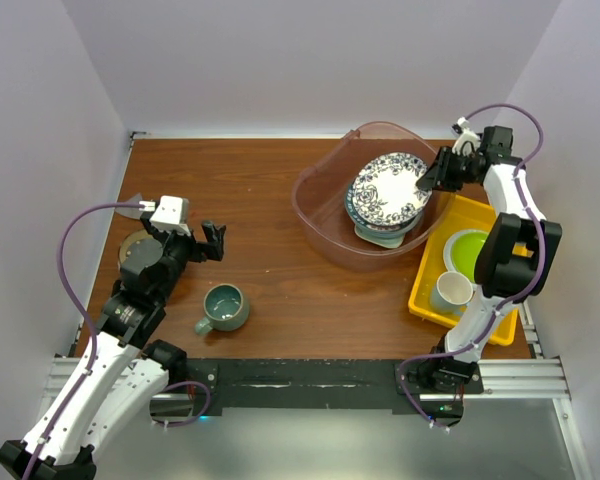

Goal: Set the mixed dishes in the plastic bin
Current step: Place the plate in the plastic bin.

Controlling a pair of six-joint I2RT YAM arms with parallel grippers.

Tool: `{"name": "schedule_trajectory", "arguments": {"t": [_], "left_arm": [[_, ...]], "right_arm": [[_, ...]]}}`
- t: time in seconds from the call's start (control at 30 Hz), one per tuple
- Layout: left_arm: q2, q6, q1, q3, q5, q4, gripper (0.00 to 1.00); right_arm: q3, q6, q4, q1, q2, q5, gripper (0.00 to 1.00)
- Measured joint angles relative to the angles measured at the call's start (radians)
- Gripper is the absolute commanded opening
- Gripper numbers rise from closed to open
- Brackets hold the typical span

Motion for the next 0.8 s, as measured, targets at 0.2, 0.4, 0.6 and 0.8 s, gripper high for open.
{"name": "schedule_trajectory", "arguments": {"t": [0.2,0.4,0.6,0.8], "left_arm": [[0.000,0.000,0.000,0.000,0.000,0.000,1.00],[0.000,0.000,0.000,0.000,0.000,0.000,1.00],[0.000,0.000,0.000,0.000,-0.001,0.000,1.00],[0.000,0.000,0.000,0.000,-0.002,0.000,1.00]], "right_arm": [[0.006,-0.016,-0.002,0.008,0.000,0.003,0.46],[0.013,-0.029,-0.003,0.018,-0.002,0.008,0.57],[0.017,-0.044,-0.006,0.023,-0.008,0.014,0.67],[0.017,-0.065,-0.009,0.029,-0.023,0.032,0.75]]}}
